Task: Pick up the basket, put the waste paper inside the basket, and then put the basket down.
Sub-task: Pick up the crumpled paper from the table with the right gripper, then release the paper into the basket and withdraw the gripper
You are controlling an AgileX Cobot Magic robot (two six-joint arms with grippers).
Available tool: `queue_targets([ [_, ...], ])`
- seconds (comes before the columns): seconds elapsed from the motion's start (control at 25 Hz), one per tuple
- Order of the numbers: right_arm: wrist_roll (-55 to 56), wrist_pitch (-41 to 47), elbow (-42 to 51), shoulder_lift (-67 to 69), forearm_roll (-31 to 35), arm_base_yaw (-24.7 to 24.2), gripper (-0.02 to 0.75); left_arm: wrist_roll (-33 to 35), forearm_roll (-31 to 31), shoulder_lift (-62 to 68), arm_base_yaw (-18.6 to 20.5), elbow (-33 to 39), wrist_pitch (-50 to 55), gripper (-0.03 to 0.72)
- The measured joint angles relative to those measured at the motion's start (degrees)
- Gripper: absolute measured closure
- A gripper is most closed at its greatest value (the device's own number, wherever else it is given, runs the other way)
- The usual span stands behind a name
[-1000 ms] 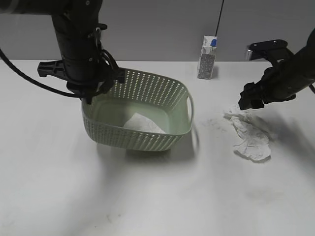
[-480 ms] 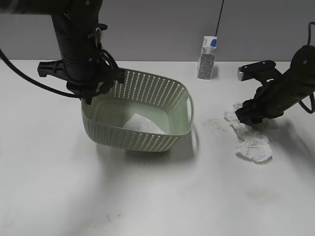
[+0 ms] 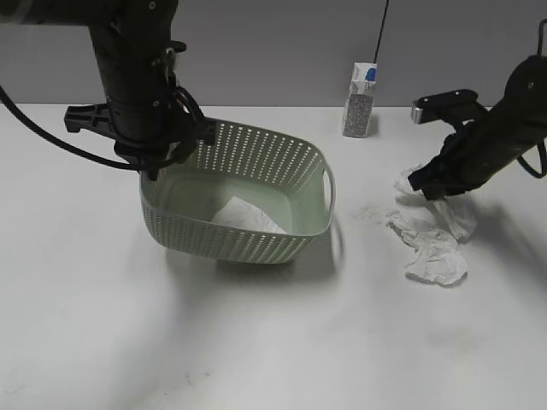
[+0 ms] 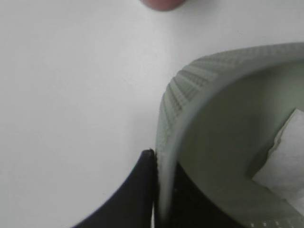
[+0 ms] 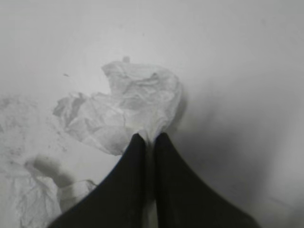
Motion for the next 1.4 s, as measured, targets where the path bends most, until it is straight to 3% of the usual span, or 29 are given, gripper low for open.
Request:
queue_targets([
  [0.24,0.00,6.17,-6.46,-6.89,1.83,0.00,0.731,0.00,0.46,0.00,0.00,0.00,-0.30,0.681],
  [0.4,-6.34,14.21,-7.80,-10.91,16.75,0.67,0.733,0.00,0.39,0.00,0.00,0.00,-2.08,0.681],
  [0.52,-11.07,17.14,-7.84,-11.64,23.45,4.60,0.733,0.00,0.01,0.00,0.00,0.00,-3.06,0.681],
  [0.68,-12.65,16.52,-7.74,-11.64,24.86,12.81,0.733,0.00,-0.31,0.00,0.00,0.00,-3.31,0.681],
  [0.84,-12.74,9.74,-7.74,-10.12,21.78,20.64,0.733,0.00,-0.52,0.00,0.00,0.00,-3.37,0.681],
  [0.96,-10.14,6.19,-7.74,-6.83,19.27,22.83,0.720,0.00,-0.58,0.00,0.00,0.00,-3.26,0.681],
  [1.08,-8.90,6.09,-7.67,-3.65,17.36,22.91,0.598,0.00,-0.58,0.00,0.00,0.00,-2.71,0.681],
  [1.2,-8.70,6.75,-7.67,-2.83,16.44,22.85,0.309,0.00,-0.58,0.00,0.00,0.00,-2.50,0.681],
  [1.28,-8.67,8.01,-8.54,-3.28,16.38,22.91,0.165,0.06,-0.64,0.00,0.00,0.00,-2.39,0.681],
  [1.4,-7.90,11.73,-10.88,-5.38,13.65,22.91,0.101,0.12,-0.64,0.00,0.00,0.00,-2.25,0.681],
])
